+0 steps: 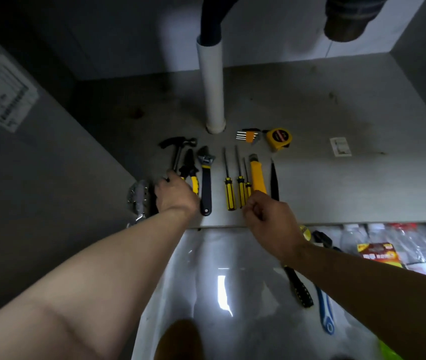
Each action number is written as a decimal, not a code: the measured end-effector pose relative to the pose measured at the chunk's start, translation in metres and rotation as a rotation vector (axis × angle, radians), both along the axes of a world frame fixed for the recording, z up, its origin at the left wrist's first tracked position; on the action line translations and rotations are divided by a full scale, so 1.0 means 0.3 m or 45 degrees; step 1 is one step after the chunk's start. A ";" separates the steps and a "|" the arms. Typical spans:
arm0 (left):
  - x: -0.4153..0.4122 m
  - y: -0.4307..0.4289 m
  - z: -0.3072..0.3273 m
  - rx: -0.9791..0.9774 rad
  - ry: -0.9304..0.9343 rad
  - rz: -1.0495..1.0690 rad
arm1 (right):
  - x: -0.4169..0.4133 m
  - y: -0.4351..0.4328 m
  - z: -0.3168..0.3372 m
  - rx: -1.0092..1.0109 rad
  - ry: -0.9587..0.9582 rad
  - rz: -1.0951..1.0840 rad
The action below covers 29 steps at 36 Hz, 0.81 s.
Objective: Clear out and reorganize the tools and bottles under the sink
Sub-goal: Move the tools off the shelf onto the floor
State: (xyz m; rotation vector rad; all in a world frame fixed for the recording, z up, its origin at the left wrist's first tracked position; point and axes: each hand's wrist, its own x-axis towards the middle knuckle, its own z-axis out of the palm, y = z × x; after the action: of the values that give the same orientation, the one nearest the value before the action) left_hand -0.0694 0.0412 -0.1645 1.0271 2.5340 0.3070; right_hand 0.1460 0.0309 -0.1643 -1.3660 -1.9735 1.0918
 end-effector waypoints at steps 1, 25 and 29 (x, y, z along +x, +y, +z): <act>-0.002 0.001 -0.005 -0.001 0.041 -0.018 | -0.010 0.003 0.002 -0.007 0.010 0.000; 0.184 -0.009 0.088 0.639 -0.372 -0.100 | -0.112 0.111 0.121 -0.681 0.446 -0.183; 0.315 -0.084 0.104 0.648 -0.436 -0.419 | -0.121 0.142 0.170 -0.803 0.709 -0.306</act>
State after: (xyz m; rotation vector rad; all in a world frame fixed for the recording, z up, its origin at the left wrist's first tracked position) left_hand 0.0251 0.0162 -0.1332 1.4083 1.9782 0.9705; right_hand 0.1098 0.0736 -0.1134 -1.3355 -1.0754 1.8200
